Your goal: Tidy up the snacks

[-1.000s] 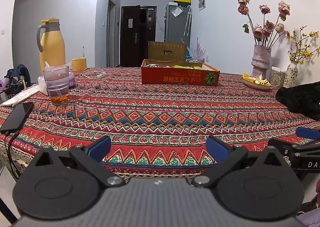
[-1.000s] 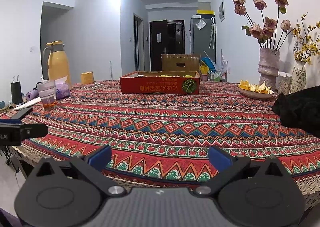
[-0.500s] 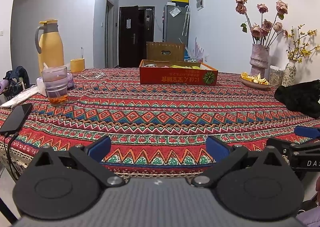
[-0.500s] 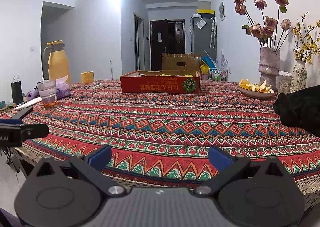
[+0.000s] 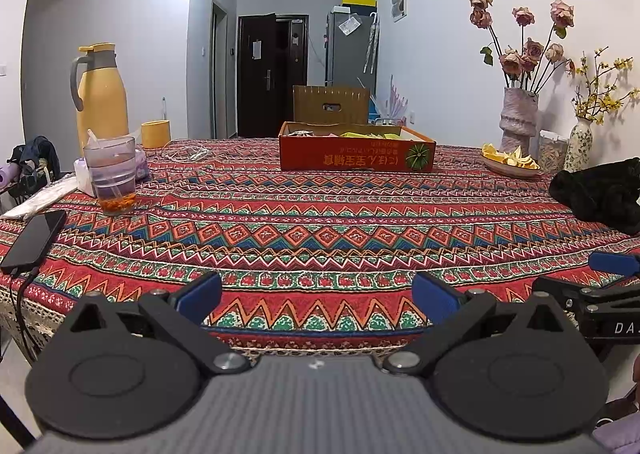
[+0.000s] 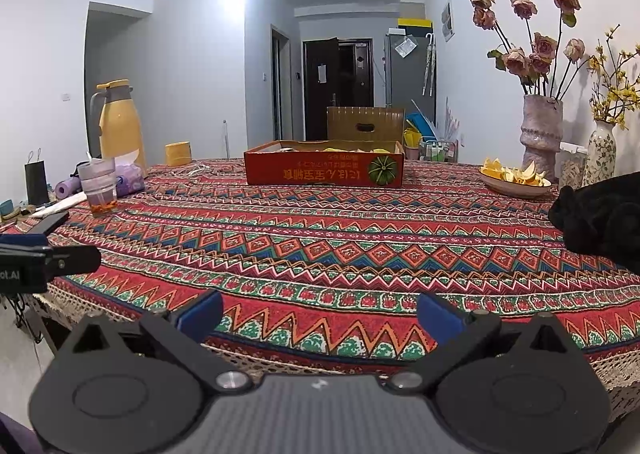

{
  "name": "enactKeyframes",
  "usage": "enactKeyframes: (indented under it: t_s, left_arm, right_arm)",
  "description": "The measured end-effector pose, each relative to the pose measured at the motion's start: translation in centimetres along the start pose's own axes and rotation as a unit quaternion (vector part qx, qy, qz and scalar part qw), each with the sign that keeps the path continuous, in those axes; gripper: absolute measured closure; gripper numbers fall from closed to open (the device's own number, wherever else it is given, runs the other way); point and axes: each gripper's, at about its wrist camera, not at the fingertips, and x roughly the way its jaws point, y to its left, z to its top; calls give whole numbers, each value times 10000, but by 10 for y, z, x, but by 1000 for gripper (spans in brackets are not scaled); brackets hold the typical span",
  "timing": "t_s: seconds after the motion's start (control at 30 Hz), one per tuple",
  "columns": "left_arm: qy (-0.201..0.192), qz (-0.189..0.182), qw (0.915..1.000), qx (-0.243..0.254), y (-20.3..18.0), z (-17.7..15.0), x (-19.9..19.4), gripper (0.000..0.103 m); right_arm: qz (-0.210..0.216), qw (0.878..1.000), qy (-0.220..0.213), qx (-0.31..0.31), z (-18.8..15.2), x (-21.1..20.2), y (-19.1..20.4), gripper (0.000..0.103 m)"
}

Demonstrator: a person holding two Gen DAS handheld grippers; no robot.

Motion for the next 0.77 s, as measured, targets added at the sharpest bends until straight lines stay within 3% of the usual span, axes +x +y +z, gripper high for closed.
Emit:
enactKeyframes:
  t_s: [0.77]
  left_arm:
    - [-67,18,10000,28,1,0,-2,0]
  right_arm:
    - [35,10000,34,24,0,1,1,0]
